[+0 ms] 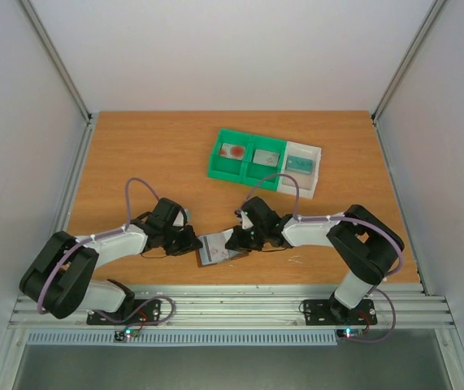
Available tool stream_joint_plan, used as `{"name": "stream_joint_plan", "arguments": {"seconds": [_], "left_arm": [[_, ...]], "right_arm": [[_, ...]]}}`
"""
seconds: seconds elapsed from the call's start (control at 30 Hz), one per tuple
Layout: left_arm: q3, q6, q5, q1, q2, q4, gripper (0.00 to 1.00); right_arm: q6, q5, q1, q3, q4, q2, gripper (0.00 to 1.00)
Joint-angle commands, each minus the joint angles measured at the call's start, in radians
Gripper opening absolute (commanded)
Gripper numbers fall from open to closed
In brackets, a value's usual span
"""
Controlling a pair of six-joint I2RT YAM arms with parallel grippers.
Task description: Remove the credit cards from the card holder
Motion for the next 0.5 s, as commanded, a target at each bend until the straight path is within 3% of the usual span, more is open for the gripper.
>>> {"name": "stream_joint_plan", "arguments": {"seconds": [0.0,0.23,0.47], "left_arm": [[-0.002,0.031,-0.083,-0.005,0.023,-0.064,0.14],[0.007,0.035,-0.083,-0.005,0.015,-0.067,0.15],[0.004,0.03,-0.073,-0.005,0.014,-0.057,0.15]], "right_arm": [[-0.005,0.021,-0.019,-0.029,0.007,-0.028,0.02],[0.01,-0.01,-0.019,-0.018,0.038,-0.004,0.14],[0.01,-0.023,-0.019,-0.003,0.049,0.024,0.15]]}}
